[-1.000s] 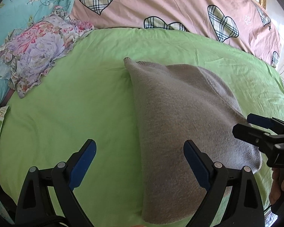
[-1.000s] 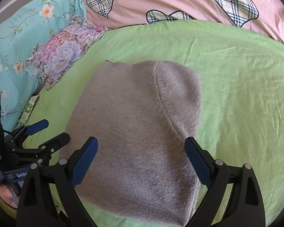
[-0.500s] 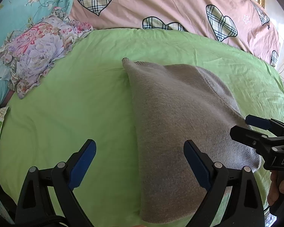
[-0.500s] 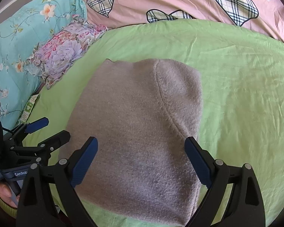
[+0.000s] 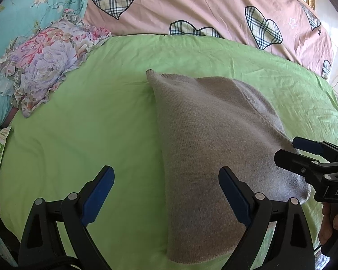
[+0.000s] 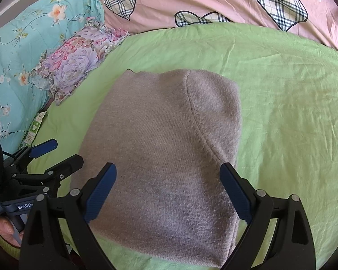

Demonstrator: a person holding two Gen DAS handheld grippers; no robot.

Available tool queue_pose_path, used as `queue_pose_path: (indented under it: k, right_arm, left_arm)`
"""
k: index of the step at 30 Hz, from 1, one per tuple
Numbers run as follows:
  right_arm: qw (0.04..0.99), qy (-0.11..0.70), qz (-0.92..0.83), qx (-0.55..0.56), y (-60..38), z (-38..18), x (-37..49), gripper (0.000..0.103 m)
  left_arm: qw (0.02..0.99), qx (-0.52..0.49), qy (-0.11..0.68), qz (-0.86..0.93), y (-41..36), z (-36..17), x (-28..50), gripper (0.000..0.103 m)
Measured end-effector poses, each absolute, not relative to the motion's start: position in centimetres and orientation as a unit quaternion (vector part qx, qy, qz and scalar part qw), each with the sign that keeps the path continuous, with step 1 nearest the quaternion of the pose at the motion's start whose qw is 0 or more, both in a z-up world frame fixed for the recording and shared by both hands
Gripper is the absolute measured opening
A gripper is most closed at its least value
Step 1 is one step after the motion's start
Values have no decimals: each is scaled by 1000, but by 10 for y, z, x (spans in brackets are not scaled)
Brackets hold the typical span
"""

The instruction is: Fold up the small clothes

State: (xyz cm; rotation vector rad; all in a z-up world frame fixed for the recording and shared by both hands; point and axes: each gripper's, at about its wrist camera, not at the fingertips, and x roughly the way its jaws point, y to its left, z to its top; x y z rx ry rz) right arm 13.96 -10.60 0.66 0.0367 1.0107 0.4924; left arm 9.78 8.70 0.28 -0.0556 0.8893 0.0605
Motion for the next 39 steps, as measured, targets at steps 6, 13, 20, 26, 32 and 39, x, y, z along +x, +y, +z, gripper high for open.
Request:
queue_pose_path:
  k: [6, 13, 20, 26, 32, 39]
  right_arm:
    - [846, 479, 234, 17, -106, 7, 139, 93]
    - [847, 477, 234, 18, -107, 9, 138, 93]
    - [848, 476, 233, 22, -110, 13, 138, 93]
    - [848, 476, 233, 22, -110, 13, 138, 93]
    - [848, 475, 233, 23, -110, 13, 137, 93]
    - [849, 475, 232, 24, -108, 14, 135, 93]
  left_arm:
    - [903, -26, 428, 30, 86, 5, 96, 94]
    - [903, -25, 427, 29, 85, 7, 95, 94]
    - [903, -29, 428, 28, 84, 8, 93, 94]
    - [903, -28, 429, 28, 85, 8, 94, 94]
    - [903, -28, 428, 29, 85, 8, 94, 94]
    - [903, -28, 427, 29, 85, 8, 93, 94]
